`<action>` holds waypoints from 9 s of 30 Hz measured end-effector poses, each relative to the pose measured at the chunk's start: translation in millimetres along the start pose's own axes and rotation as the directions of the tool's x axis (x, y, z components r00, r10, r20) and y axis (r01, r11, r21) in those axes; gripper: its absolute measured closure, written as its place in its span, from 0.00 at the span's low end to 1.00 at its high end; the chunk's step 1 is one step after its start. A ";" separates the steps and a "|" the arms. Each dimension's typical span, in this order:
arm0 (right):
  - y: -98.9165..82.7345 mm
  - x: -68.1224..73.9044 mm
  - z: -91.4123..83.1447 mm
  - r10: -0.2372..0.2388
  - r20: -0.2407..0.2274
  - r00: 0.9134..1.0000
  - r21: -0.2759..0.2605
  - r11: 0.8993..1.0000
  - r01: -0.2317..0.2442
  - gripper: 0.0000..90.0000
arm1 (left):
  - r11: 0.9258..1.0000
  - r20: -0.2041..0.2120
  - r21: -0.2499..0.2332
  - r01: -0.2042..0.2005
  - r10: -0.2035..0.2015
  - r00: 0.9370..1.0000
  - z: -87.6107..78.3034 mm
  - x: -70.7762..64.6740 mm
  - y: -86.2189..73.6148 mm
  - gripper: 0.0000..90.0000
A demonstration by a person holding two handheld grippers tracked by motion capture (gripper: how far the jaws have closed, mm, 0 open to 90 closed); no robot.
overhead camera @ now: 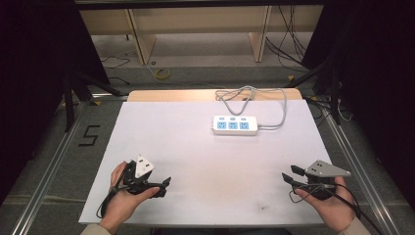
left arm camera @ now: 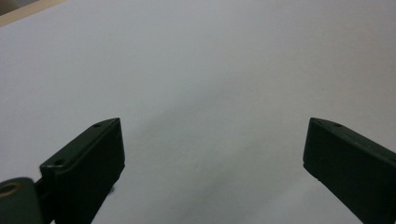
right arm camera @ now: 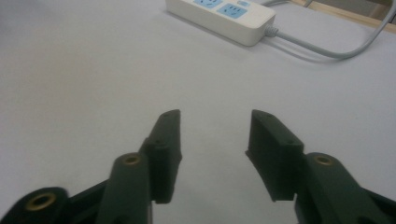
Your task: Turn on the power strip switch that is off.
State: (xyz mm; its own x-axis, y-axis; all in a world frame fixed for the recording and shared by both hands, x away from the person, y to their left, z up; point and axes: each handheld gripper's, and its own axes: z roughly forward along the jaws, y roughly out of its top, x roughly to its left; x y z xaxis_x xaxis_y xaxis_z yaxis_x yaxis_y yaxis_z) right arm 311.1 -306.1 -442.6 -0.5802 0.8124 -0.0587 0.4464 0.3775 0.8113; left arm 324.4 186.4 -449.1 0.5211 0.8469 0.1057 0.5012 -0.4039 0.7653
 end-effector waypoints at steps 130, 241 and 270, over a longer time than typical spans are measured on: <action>90.1 -16.0 123.7 0.007 0.024 1.000 0.080 0.997 -0.009 1.00 | 1.000 0.008 0.008 -0.014 0.014 1.000 1.7 -1.9 -0.2 0.07; 161.2 -18.4 240.5 0.036 0.035 0.999 0.152 0.988 -0.041 1.00 | 1.000 0.023 0.008 -0.004 0.004 1.000 1.2 -3.1 -1.7 0.08; 167.2 -24.3 257.5 0.042 0.049 0.998 0.176 0.983 -0.050 1.00 | 1.000 0.025 0.010 -0.006 0.006 1.000 1.2 -3.0 -1.9 0.08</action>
State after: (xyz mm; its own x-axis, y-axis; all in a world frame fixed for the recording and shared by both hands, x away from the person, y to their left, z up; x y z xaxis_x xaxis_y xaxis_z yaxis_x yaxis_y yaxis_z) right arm 575.2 -148.3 -455.3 -0.5271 0.8481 -0.0532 0.5876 0.4090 0.6982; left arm 322.8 184.2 -451.7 0.5409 0.8357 0.0948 0.5047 -0.4127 0.7583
